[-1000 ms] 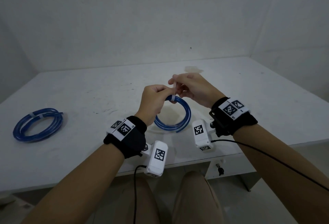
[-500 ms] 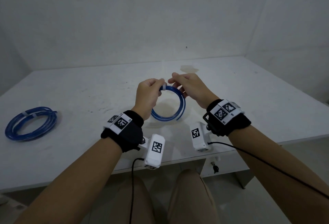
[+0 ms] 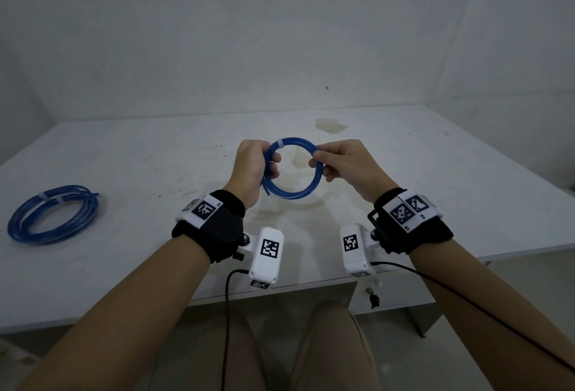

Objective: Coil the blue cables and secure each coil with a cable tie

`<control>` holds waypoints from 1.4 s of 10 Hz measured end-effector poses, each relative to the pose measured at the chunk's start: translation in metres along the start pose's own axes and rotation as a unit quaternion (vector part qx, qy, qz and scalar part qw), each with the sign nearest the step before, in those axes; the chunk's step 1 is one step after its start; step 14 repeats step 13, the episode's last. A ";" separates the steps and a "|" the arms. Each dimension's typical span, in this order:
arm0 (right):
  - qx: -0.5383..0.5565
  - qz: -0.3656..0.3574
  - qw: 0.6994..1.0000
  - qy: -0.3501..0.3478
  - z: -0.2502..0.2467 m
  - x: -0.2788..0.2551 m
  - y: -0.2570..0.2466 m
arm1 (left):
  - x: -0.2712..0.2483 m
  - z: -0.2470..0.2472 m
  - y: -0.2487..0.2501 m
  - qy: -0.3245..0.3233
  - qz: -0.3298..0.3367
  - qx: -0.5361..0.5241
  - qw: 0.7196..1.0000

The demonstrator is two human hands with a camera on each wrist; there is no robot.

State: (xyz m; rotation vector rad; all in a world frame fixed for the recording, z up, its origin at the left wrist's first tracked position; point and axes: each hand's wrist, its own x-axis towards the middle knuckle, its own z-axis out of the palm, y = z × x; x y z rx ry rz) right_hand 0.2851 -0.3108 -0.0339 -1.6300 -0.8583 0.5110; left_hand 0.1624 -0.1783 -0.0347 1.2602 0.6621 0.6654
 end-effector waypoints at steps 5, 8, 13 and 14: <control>0.040 -0.014 0.999 -0.028 0.177 0.048 -0.051 | -0.018 -0.192 0.034 0.178 0.101 0.174 0.963; 0.010 -0.009 0.986 -0.169 0.321 0.055 -0.083 | -0.044 -0.323 0.046 0.255 0.047 0.262 0.930; -0.116 0.025 0.965 -0.235 0.349 0.053 -0.083 | -0.037 -0.338 0.041 0.189 -0.004 0.411 0.892; -0.116 0.025 0.965 -0.235 0.349 0.053 -0.083 | -0.037 -0.338 0.041 0.189 -0.004 0.411 0.892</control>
